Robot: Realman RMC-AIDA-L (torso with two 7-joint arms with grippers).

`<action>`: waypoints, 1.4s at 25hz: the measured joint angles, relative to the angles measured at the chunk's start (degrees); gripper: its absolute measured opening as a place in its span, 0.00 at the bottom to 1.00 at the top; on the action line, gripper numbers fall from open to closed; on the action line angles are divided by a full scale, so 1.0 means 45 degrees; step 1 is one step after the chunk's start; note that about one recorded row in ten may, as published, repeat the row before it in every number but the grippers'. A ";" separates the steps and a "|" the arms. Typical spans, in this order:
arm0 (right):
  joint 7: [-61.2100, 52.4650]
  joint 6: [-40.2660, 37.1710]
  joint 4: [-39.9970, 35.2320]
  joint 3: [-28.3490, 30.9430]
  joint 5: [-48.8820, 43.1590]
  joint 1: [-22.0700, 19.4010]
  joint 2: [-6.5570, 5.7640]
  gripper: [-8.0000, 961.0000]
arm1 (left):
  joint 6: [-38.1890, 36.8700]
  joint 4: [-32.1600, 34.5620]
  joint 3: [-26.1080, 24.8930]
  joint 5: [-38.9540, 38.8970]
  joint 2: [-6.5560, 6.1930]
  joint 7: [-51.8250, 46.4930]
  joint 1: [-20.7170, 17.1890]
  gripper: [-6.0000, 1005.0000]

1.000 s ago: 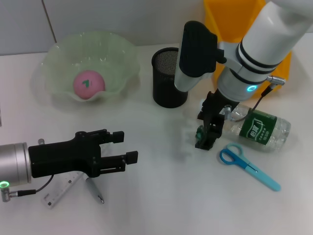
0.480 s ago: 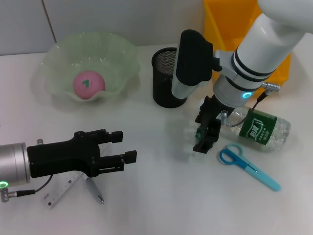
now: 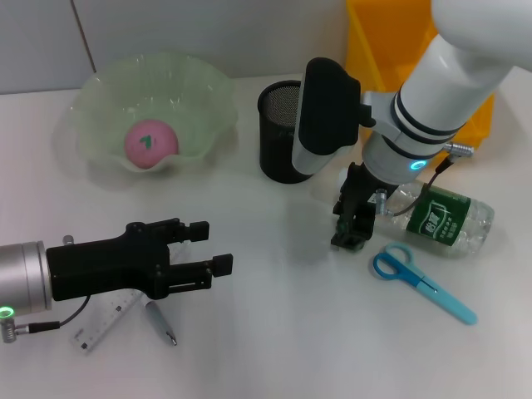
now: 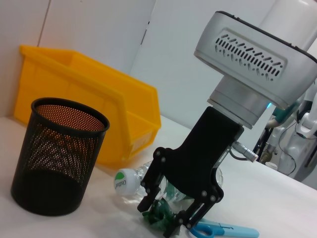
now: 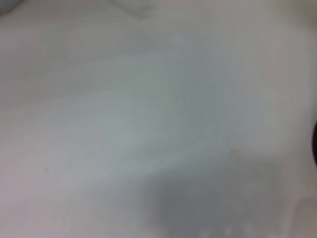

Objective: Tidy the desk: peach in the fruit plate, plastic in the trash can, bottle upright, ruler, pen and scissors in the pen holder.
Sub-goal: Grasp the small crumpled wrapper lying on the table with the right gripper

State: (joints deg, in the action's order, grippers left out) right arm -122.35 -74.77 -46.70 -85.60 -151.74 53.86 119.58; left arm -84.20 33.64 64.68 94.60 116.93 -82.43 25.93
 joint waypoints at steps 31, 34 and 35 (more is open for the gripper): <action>-0.1120 -0.1829 -0.2475 0.0559 -0.0060 -0.0252 -0.0086 0.38 | 0.0000 0.0083 -0.0136 0.0070 -0.0048 0.0072 0.0078 0.75; -0.1130 -0.1866 -0.2475 0.0562 -0.0280 -0.0271 -0.0087 0.50 | 0.0001 0.0083 -0.0136 0.0071 -0.0049 0.0085 0.0079 0.75; -0.1129 -0.1862 -0.2466 0.0545 -0.0351 -0.0292 -0.0088 0.55 | 0.0001 0.0078 -0.0136 0.0071 -0.0048 0.0087 0.0079 0.75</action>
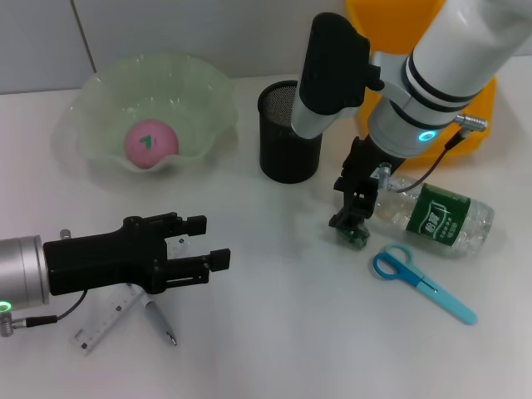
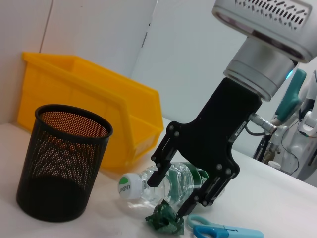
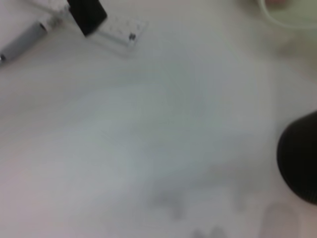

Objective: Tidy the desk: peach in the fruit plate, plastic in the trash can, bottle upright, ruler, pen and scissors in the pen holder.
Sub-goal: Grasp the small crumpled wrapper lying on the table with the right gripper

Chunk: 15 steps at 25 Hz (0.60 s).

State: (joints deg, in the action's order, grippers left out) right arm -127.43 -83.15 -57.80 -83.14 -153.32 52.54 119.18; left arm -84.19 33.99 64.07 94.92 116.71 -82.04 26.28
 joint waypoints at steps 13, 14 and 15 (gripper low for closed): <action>0.0285 0.0344 0.0725 -0.0179 -0.0132 -0.0076 0.0017 0.60 | -0.0001 -0.0037 -0.0006 0.0019 0.0014 -0.0014 -0.0001 0.75; 0.0293 0.0446 0.0829 -0.0204 -0.0132 -0.0069 0.0018 0.60 | -0.0001 -0.0033 -0.0011 0.0019 0.0015 -0.0018 -0.0005 0.75; 0.0302 0.0549 0.0961 -0.0236 -0.0132 -0.0046 0.0018 0.60 | -0.0001 -0.0028 -0.0015 0.0020 0.0015 -0.0023 -0.0006 0.75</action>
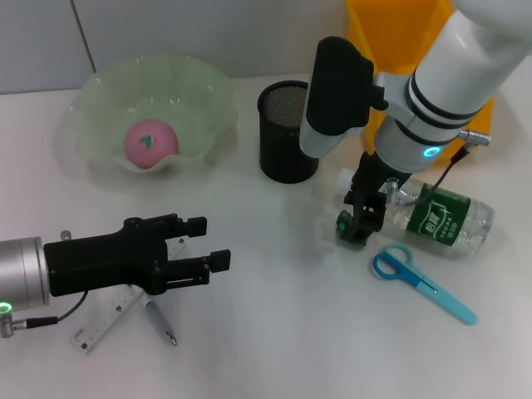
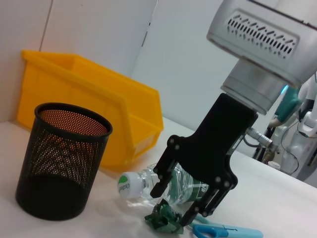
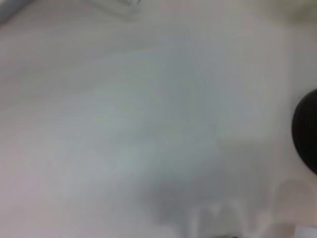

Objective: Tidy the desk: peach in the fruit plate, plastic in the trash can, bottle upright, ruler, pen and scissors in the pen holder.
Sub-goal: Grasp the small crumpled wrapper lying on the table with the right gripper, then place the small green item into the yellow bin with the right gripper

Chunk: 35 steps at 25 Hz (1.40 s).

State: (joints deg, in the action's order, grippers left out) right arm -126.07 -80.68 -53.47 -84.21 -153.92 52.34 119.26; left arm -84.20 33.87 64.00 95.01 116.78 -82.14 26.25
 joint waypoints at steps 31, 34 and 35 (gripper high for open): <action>0.0114 0.0867 0.0536 -0.1111 0.0084 0.0144 0.0058 0.44 | 0.0000 0.0033 -0.0004 -0.0098 0.0029 0.0016 -0.0093 0.75; 0.0113 0.0731 0.0172 -0.1112 0.0085 0.0108 0.0058 0.40 | 0.0000 0.0033 -0.0004 -0.0098 0.0029 0.0016 -0.0093 0.75; 0.0113 0.0731 0.0172 -0.1112 0.0085 0.0108 0.0058 0.39 | 0.0000 0.0033 -0.0004 -0.0098 0.0029 0.0016 -0.0093 0.75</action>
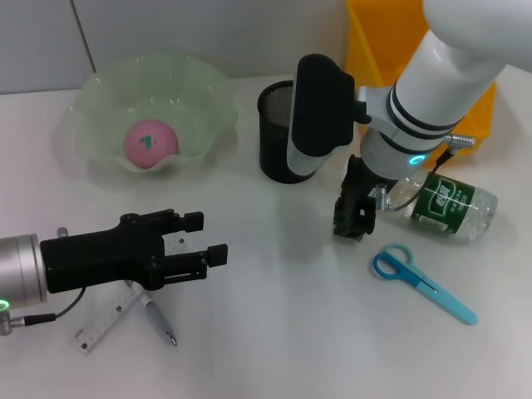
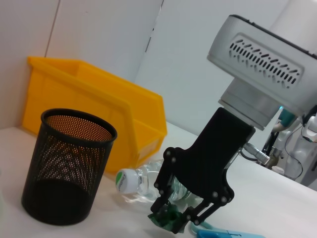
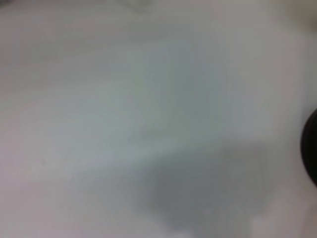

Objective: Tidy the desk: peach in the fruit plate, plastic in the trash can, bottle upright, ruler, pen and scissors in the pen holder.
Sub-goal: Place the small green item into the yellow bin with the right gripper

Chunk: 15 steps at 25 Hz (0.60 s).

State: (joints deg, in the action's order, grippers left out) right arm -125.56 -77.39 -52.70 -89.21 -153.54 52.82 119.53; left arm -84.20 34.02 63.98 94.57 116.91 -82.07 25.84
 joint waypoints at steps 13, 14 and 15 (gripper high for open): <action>-0.0237 -0.1369 -0.2797 0.1350 0.0303 -0.0560 -0.0054 0.29 | -0.0001 0.0001 -0.0196 0.0091 -0.0054 0.0044 0.0112 0.75; -0.0522 -0.1677 -0.3838 0.1683 0.0153 -0.0833 -0.0098 0.29 | 0.0000 0.0000 -0.0196 0.0094 -0.0060 0.0051 0.0117 0.75; -0.0660 -0.1771 -0.4299 0.1828 -0.0040 -0.0957 -0.0106 0.28 | 0.0000 -0.0001 -0.0196 0.0097 -0.0062 0.0053 0.0118 0.75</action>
State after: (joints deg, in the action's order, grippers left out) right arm -128.53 -85.36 -72.04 -80.99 -153.72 48.52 119.05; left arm -84.20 34.01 63.10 95.01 116.63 -81.83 26.37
